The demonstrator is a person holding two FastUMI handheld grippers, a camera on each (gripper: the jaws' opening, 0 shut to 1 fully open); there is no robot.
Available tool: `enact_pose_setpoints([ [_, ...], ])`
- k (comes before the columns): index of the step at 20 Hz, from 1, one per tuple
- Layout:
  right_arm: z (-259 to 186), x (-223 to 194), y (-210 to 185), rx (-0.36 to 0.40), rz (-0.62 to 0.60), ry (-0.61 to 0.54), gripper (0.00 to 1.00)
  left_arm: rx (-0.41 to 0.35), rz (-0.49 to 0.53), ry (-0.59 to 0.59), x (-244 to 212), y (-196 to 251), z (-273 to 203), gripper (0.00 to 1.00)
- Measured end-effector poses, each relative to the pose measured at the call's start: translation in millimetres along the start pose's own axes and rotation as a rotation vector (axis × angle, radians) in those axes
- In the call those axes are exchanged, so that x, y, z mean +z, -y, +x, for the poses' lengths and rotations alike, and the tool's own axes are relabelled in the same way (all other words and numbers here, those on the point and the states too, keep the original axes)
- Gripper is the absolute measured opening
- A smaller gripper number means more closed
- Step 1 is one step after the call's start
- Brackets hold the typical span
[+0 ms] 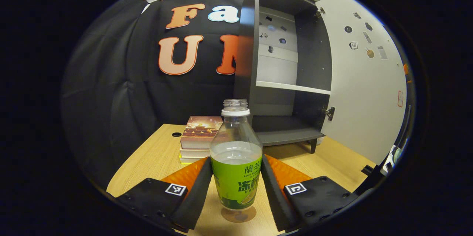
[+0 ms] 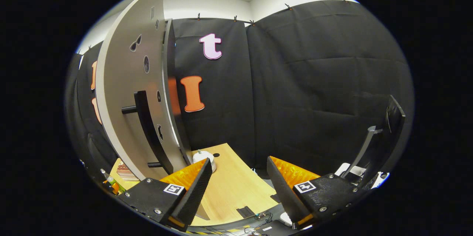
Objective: Open the cabinet door with the right hand, grasp the bottle in the cabinet with the left hand and place it on the coaster, then close the cabinet door with the right hand.
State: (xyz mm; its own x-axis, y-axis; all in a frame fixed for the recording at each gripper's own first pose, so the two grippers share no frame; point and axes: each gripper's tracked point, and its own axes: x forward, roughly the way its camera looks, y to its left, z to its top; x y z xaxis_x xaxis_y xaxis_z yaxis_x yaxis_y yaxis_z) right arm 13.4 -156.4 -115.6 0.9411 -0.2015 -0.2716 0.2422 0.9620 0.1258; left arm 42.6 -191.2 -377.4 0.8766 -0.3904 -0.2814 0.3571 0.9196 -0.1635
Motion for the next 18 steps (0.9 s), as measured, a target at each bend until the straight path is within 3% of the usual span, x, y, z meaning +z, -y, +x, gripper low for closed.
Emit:
enact_pose_setpoints([
  [10, -3.2, 1.4, 13.4, -0.066, -0.017, -0.017, 0.93, 0.001, 0.031, -0.02, -53.3, 6.9, 12.5, 0.82],
  [18, -7.9, -10.0, 12.5, -0.075, -0.031, -0.042, 0.93, -0.012, 0.031, -0.035, -72.4, 12.4, 14.3, 0.82],
])
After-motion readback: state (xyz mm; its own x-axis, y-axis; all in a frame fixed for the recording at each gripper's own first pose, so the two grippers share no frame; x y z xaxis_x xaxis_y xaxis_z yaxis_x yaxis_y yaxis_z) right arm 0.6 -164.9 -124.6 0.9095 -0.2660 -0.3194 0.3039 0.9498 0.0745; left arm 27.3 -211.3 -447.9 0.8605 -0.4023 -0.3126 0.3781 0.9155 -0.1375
